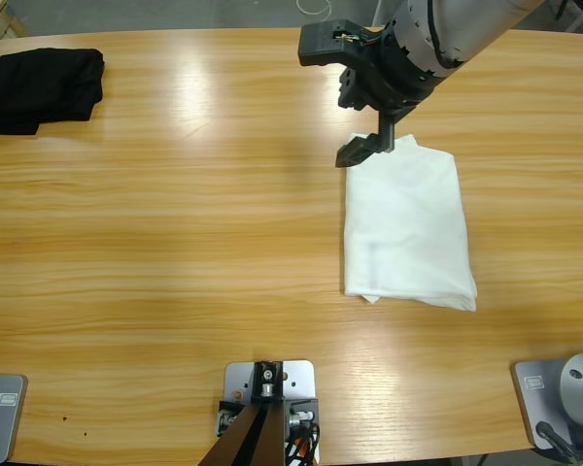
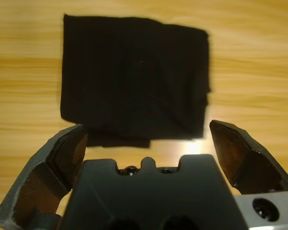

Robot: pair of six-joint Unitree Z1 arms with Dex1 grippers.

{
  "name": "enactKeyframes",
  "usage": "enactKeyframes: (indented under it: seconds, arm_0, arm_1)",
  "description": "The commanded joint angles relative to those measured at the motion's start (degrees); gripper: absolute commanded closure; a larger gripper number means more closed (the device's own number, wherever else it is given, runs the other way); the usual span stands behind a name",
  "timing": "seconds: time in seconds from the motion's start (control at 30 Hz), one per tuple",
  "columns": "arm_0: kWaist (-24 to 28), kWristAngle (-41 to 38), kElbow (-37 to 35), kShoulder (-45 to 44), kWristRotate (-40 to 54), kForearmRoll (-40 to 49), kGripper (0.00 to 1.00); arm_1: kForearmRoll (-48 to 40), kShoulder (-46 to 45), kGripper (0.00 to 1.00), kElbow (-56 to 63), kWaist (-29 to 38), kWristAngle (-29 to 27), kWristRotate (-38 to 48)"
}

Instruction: Fold clothes

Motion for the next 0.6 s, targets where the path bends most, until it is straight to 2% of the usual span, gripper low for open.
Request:
enactKeyframes:
  seconds: [0.03, 0.33, 0.6]
  arm_0:
    - [1.3, -1.2, -7.6, 15.2, 3.1, 2.4, 0.0]
    - [-0.9, 0.0, -19.6, 25.7, 2.6, 7.7, 0.009]
    - [-1.9, 0.1, -21.4, 29.1, 2.7, 9.9, 0.013]
  arm_1:
    - [-3.6, 4.6, 0.0, 3.4, 0.0, 1.6, 0.8]
    - [-4.7, 7.3, 0.0, 3.7, -0.8, 2.3, 1.0]
    - [-4.8, 4.9, 0.0, 3.2, -2.3, 3.5, 4.0]
